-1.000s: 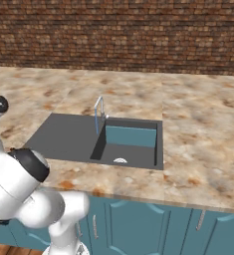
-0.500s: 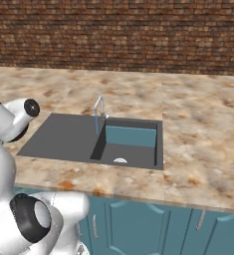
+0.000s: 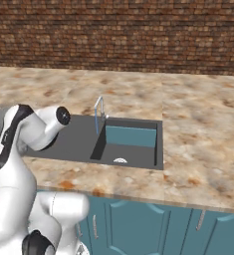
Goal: Turn on the sink faucet and place the jug under the water for a few seconds to fill it up.
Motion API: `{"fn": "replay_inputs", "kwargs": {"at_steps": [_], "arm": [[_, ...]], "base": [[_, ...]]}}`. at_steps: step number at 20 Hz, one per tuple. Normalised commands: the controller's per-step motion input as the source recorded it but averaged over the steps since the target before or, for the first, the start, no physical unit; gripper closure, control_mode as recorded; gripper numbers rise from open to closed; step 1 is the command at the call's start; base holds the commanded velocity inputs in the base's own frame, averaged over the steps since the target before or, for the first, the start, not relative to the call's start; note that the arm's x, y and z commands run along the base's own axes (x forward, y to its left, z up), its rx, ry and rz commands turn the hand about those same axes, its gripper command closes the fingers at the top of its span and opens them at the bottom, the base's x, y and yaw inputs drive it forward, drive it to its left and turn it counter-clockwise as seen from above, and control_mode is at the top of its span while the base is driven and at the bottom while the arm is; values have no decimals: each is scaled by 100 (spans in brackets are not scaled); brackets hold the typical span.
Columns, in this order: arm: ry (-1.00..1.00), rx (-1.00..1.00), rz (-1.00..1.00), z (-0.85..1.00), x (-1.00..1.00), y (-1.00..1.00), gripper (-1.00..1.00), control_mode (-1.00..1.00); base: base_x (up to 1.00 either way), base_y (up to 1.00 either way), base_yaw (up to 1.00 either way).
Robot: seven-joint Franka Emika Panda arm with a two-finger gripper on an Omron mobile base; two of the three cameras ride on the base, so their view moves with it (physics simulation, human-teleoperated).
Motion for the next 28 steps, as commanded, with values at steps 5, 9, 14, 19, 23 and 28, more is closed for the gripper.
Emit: {"fn": "replay_inputs", "kwargs": {"at_steps": [5,9,14,19,23,28], "arm": [[0,-4,0,-10,18,-100,100,-100],[6,-3,0,-2,28,-100,100,-100],[11,0,0,-26,49,-100,100,-100],[10,0,0,-37,52,-100,100,-100],[10,1,0,-9,64,-95,100,-100],[1,5,2,3,40,-75,100,-100]], "base": [[0,0,0],[0,0,0],[0,0,0],[0,0,0],[0,0,0],[0,0,0]]}}
